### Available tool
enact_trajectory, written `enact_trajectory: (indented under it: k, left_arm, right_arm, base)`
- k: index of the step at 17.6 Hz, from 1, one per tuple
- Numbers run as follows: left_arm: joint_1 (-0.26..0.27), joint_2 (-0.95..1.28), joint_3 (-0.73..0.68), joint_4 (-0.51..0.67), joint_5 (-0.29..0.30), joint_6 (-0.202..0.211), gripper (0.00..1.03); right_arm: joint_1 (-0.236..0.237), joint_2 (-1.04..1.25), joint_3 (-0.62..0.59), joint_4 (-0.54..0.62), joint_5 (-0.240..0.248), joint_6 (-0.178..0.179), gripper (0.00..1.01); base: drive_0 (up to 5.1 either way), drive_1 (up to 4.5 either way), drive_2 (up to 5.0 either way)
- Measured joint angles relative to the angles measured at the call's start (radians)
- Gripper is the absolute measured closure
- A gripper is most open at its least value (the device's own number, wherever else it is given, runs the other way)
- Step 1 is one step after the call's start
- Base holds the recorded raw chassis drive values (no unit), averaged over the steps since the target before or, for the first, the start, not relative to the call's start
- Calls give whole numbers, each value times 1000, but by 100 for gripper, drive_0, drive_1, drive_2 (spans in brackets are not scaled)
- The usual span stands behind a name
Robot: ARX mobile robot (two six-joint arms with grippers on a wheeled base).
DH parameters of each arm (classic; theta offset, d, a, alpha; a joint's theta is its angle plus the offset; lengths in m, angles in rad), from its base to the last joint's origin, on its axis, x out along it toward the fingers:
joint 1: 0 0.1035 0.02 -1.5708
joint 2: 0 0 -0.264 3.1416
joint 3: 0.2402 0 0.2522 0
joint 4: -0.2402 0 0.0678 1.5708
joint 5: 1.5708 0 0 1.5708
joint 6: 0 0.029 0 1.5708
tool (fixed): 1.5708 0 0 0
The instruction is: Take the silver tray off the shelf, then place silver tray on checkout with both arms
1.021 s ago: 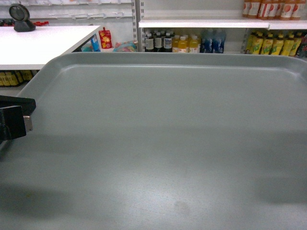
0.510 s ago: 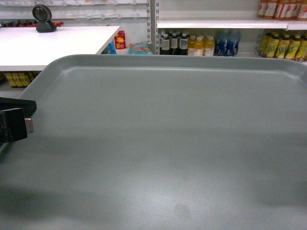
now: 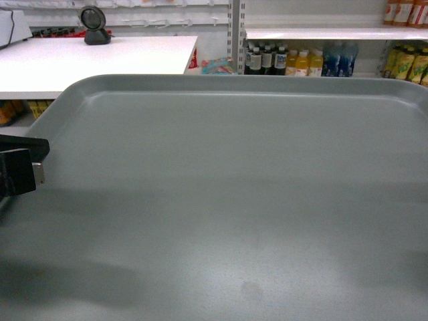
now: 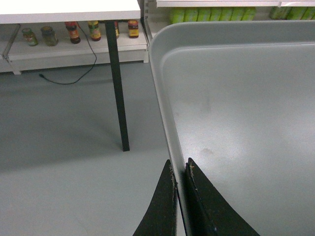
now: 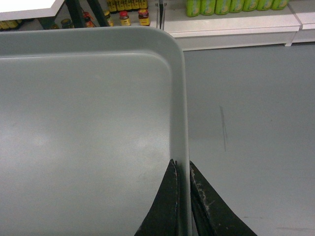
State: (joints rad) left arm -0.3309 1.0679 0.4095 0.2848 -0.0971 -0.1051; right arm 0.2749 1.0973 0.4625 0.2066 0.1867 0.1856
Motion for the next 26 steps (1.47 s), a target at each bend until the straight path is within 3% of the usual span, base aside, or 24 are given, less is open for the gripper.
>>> enact_trajectory:
  k: [26]
  left_arm:
    - [0,3,0,-3,0,0,99]
  right_arm:
    - [0,1,0,-5,0,0,98]
  base:
    - [-492,244,244]
